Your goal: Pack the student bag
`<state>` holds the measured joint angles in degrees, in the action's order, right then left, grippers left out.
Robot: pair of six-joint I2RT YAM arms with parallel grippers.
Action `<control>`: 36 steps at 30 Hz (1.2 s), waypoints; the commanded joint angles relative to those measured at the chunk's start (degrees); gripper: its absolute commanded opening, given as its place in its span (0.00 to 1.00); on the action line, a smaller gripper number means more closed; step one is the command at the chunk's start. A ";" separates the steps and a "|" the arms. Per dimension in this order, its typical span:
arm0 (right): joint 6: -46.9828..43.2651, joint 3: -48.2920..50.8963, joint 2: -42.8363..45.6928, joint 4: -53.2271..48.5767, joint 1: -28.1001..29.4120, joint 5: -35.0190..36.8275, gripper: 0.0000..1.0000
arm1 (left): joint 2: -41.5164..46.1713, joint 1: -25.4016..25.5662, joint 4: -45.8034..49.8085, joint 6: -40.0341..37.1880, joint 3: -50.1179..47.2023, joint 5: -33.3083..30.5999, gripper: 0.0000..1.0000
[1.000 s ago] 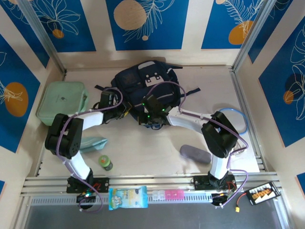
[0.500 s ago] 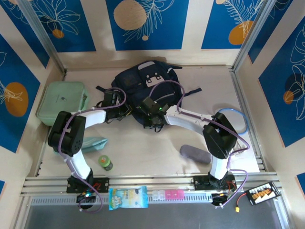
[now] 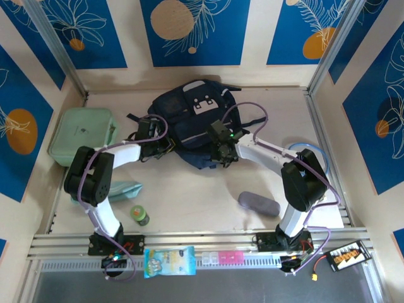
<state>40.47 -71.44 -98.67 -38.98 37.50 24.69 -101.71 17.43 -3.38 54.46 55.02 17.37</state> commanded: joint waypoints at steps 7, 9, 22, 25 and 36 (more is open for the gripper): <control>-5.95 -1.85 2.74 2.28 1.56 -3.14 0.01 | 2.43 -1.83 5.63 -6.22 2.55 -6.11 0.41; -8.15 -4.21 1.68 3.76 2.92 -6.20 0.01 | 5.25 -2.50 6.36 -6.95 1.03 -7.01 0.50; -10.01 -19.77 -11.13 12.73 8.82 -22.05 0.01 | 21.10 -4.16 24.42 -5.85 -1.42 -6.20 0.65; -9.14 -22.21 -13.79 13.14 9.82 -23.76 0.01 | 21.10 -4.18 27.25 -5.86 -1.15 -5.67 0.66; -7.78 -23.09 -16.82 15.25 12.64 -27.91 0.01 | 15.11 -3.68 25.73 -3.48 1.08 -5.46 0.62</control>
<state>32.21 -92.58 -115.11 -26.59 48.80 0.71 -84.66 13.63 21.58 50.11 54.04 10.94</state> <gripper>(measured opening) 0.058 0.624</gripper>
